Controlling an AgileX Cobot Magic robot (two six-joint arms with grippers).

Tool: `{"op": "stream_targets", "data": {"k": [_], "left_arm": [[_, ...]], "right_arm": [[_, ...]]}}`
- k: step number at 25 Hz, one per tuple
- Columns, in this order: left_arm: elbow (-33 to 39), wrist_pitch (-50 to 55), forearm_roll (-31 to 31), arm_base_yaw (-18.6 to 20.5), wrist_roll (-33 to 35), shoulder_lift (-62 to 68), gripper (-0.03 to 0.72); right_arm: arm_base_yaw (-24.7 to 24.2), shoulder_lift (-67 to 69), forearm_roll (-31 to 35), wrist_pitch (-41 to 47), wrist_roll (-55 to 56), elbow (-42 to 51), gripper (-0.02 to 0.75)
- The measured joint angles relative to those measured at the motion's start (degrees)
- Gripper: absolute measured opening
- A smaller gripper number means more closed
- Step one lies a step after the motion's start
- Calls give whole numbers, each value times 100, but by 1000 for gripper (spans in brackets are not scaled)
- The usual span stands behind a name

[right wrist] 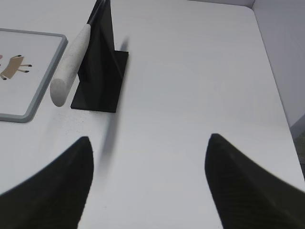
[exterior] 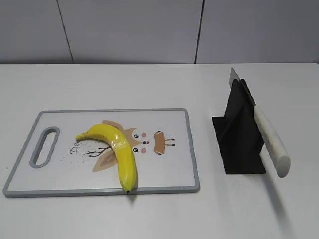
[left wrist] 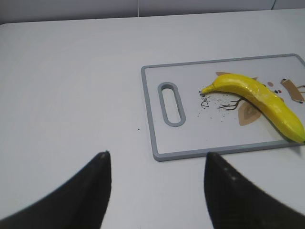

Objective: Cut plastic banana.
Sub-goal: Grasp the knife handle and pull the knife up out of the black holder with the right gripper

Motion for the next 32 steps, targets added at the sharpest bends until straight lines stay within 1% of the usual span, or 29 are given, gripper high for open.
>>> {"op": "stream_targets", "data": {"k": [6,27,32], "left_arm": [[0,0,0,0,-11,0,583],[0,0,0,0,-11,0,577],[0,0,0,0,-11,0,577]], "right_arm": [[0,0,0,0,0,0,581],[0,0,0,0,0,0,581],[0,0,238,0,6,0,580]]}}
